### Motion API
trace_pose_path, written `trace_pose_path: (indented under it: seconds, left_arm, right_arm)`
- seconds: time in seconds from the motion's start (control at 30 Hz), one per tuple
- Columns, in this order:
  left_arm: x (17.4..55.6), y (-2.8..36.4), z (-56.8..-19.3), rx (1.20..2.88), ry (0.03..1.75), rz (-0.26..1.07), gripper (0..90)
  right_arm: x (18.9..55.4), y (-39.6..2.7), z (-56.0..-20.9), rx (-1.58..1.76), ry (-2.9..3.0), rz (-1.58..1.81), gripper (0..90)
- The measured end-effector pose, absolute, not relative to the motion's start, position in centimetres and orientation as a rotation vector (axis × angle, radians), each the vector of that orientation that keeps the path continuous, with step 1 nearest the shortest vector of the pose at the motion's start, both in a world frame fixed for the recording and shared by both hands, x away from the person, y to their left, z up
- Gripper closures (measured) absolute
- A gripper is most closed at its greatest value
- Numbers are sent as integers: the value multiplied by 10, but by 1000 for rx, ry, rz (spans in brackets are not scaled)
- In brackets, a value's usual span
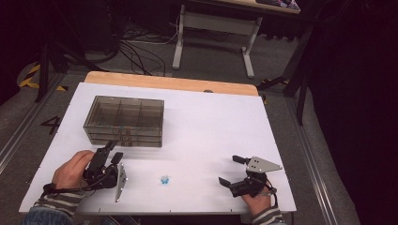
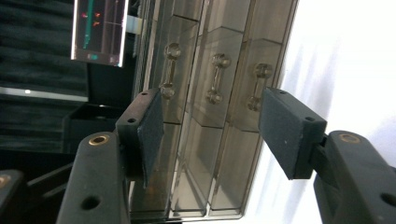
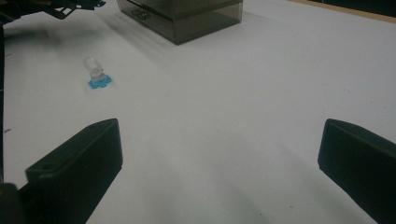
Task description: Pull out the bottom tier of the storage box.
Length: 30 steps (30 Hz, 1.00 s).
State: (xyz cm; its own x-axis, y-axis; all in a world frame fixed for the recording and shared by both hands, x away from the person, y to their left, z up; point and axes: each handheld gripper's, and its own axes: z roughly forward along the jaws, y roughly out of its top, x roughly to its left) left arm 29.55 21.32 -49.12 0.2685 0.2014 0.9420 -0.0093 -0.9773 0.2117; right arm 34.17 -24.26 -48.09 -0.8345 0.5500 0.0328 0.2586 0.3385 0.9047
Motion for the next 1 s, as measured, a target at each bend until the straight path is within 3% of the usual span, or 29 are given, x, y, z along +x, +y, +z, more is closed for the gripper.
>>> trace_pose_path:
  seconds: [0.5, 1.0]
  left_arm:
    - [298, 206, -506, 2392, 132, 1914, 447]
    - [301, 203, -513, 2417, 172, 1926, 505]
  right_arm:
    - [342, -242, -481, 719, 2328, 1489, 5]
    - [342, -242, -481, 721, 2326, 1487, 5]
